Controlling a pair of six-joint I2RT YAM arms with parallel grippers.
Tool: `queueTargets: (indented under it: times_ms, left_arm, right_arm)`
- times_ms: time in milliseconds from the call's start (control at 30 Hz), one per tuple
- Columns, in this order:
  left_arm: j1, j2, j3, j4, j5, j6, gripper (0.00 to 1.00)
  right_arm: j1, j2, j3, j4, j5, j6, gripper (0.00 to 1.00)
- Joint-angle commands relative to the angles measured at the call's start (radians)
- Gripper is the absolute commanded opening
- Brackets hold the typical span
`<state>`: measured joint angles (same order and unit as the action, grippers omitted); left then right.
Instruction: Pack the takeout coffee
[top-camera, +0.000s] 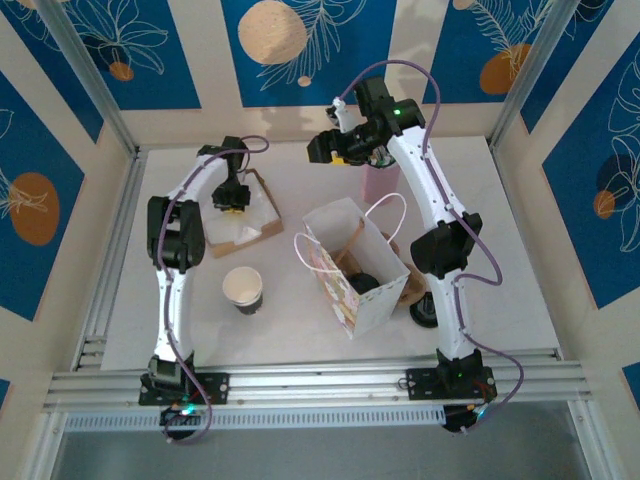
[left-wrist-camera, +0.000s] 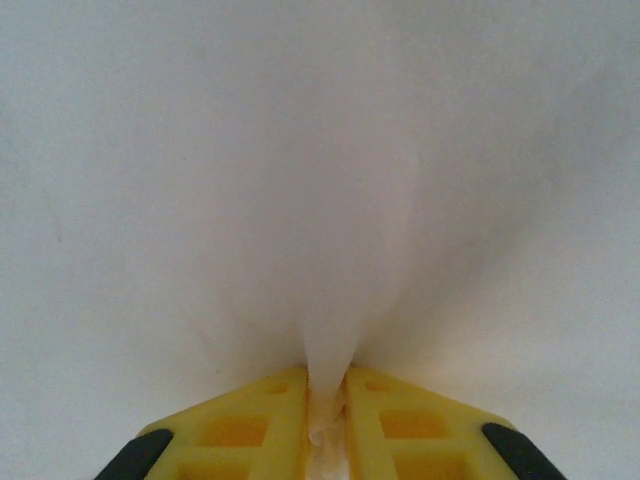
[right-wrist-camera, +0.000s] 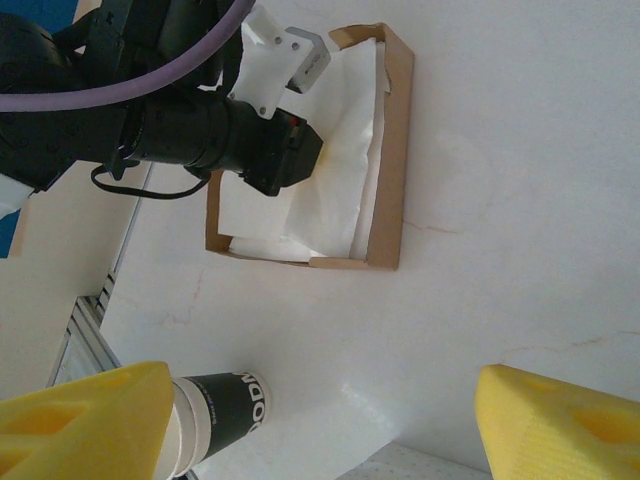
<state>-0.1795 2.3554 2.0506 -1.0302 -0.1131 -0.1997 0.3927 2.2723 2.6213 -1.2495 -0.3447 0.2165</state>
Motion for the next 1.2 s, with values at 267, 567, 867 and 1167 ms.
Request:
queueTargets:
  times_ms: [267,567,867,1167]
  left_arm:
    - [0.007,-0.071,0.014,-0.027,-0.008,0.011,0.06]
    - [0.005,-0.107,0.007,-0.031,-0.014,0.013,0.07]
    - [0.003,-0.142,-0.004,-0.023,-0.003,0.019,0.07]
    - [0.003,-0.202,-0.046,0.017,0.003,0.01,0.0]
  right_arm:
    - [0.009,-0.043,-0.005,-0.017,-0.02,-0.02,0.79]
    - [0.012,-0.045,-0.008,-0.016,-0.017,-0.019,0.79]
    - [0.018,-0.049,-0.008,-0.019,-0.014,-0.02,0.79]
    - [0.02,-0.066,-0.017,-0.018,0.003,-0.018,0.79]
